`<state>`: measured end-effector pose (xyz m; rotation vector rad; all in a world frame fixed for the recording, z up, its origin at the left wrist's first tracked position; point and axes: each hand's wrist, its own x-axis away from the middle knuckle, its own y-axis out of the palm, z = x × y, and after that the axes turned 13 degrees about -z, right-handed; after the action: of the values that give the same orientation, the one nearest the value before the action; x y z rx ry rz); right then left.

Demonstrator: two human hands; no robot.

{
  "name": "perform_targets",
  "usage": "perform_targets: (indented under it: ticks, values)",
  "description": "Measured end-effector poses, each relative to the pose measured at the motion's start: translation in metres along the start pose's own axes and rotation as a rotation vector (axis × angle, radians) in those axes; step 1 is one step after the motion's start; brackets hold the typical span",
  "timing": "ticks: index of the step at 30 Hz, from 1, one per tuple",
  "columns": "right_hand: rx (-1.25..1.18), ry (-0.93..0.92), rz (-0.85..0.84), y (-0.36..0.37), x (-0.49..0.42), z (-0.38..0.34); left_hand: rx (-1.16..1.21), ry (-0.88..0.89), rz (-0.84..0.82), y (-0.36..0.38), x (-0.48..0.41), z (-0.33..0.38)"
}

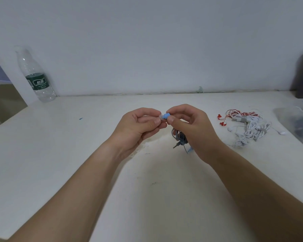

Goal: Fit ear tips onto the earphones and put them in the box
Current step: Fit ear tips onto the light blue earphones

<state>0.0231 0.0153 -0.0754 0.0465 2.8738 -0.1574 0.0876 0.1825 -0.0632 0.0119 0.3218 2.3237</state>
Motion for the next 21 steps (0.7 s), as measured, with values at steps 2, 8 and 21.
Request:
perform_targets:
  ticks: [2,8,21]
  values:
    - [0.001,-0.005,-0.009,-0.0004,0.0004,-0.0001,-0.015,0.004,0.004,0.0007,0.0001,0.0]
    - [0.01,0.023,0.006,0.0,-0.0002,0.0008,-0.061,-0.001,0.022,0.0021,0.0016,0.001]
    - [-0.088,0.096,-0.128,-0.0083,-0.0001,-0.0027,-0.173,0.008,-0.037,0.0004,0.0037,0.0011]
